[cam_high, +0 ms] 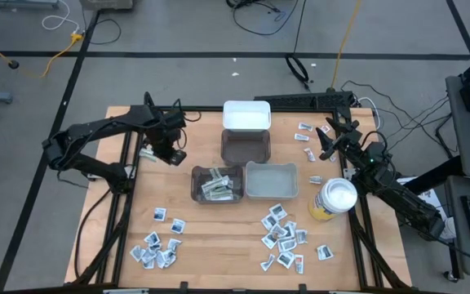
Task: Pick & Place First Aid Supplies
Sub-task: Put the white bandage into the bottom black bin
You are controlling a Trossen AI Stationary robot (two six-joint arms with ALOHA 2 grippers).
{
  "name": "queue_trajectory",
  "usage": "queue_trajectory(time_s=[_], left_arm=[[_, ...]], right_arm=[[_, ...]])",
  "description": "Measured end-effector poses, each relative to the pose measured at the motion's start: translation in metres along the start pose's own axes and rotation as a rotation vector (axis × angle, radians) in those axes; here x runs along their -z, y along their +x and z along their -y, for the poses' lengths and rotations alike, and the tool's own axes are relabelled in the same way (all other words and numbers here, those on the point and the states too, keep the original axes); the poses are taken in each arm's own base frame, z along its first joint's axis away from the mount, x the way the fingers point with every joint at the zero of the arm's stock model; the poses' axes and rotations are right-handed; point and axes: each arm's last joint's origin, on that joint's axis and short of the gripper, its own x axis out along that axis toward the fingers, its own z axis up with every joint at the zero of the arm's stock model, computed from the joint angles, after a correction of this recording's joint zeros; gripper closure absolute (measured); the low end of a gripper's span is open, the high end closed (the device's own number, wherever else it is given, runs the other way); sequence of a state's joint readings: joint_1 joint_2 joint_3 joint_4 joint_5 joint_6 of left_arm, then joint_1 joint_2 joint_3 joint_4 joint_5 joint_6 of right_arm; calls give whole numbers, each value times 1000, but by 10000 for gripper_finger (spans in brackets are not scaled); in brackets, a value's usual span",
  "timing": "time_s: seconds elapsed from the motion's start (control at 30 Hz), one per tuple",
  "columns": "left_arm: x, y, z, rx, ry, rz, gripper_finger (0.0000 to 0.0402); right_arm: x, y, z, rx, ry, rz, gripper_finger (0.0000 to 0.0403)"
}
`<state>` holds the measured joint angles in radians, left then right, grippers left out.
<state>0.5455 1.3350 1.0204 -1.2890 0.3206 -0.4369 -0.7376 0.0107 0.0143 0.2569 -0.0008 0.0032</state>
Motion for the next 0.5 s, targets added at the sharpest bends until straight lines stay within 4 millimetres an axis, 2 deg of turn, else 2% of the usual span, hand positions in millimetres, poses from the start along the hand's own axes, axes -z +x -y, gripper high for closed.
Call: queue_trajectory(time_s=[0.23, 0.5], left_arm=[[12, -1, 13, -54, 173, -97, 401], [-16, -3, 71, -130, 363, -120, 401]], right_arm=[[0, 0, 0, 0, 0, 0, 140], [0, 0, 0, 0, 0, 0, 140]])
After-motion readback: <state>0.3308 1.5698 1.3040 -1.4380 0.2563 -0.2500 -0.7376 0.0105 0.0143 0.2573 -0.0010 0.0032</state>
